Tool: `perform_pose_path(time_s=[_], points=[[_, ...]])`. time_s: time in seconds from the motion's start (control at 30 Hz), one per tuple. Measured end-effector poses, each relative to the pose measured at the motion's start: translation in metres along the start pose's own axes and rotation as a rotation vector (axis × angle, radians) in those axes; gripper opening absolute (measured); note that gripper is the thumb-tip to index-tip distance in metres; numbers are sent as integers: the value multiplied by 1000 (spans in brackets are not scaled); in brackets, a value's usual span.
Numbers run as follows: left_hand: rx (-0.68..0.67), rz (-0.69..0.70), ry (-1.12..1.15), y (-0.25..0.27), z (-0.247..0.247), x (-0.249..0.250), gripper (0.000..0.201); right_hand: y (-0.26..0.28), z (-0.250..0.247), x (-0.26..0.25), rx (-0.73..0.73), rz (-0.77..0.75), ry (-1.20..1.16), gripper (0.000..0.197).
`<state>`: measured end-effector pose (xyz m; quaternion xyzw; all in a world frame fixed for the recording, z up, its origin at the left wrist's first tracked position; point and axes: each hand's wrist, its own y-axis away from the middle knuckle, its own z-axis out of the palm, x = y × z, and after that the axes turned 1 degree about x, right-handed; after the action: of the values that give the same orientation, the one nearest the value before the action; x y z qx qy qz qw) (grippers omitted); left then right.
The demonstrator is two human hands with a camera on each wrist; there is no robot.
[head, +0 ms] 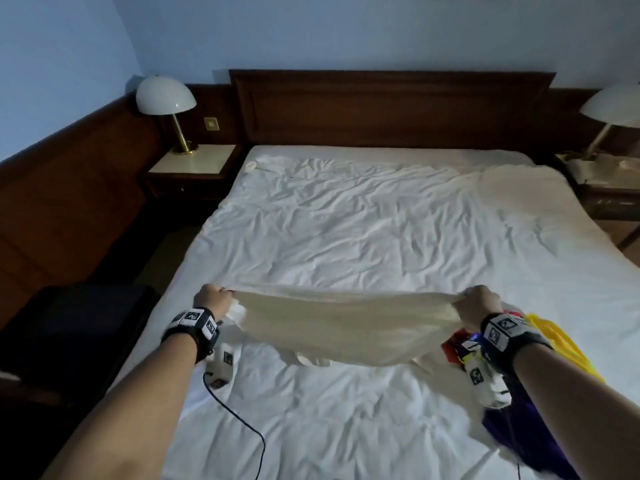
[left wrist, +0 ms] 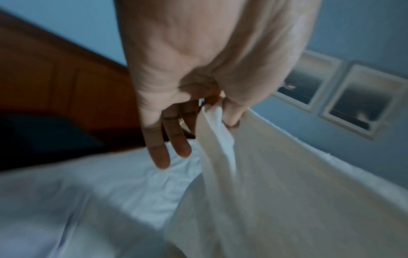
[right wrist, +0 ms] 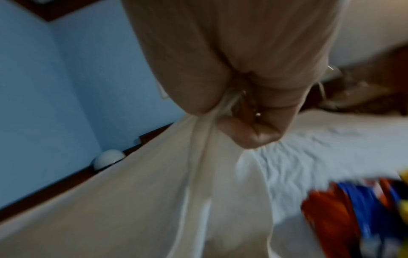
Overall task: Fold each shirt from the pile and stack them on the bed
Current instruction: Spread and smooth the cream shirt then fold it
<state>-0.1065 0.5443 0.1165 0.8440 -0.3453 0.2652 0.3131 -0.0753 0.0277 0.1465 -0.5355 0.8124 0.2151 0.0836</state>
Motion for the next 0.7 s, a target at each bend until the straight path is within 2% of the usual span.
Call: perform_pose_path(time_s=[0.03,0.1,0.17,0.2,0.27,0.3,0.33,0.4,0.43,0.5,0.57,0.63,0.7], points=[[-16,-45,109,2,8,-12,17,7,16,6,-42,15,-26,27],[-47,-88,234,9,26,-30,20,15,48,15,-83,87,-252,22],[-101,-95,217,18,41,-47,22,28,77,21,-60,126,-406,22],[-135,-80,209,21,48,-56,24,32,90,25,-103,170,-448,25],[-245,-92,197,21,56,-82,23,42,106,33,-198,222,-411,33],[-298,-133,199,24,55,-93,17,44,112,40,-204,240,-302,34],[-349,-164,176,24,54,-105,12,44,113,47,-186,275,-194,32],[-396,-176,88,24,49,-123,17,41,112,59,-51,445,-249,31],[-368,-146,15,23,46,-127,20,40,113,65,-1,485,-279,30],[-183,-82,-158,15,38,-136,17,39,110,68,14,504,-383,27],[-43,-91,-212,2,29,-141,14,37,109,69,12,487,-586,29],[-70,-207,-156,-8,26,-140,17,38,104,61,-32,501,-911,37],[-148,-328,-7,-7,25,-129,15,34,100,54,-80,481,-1011,35]])
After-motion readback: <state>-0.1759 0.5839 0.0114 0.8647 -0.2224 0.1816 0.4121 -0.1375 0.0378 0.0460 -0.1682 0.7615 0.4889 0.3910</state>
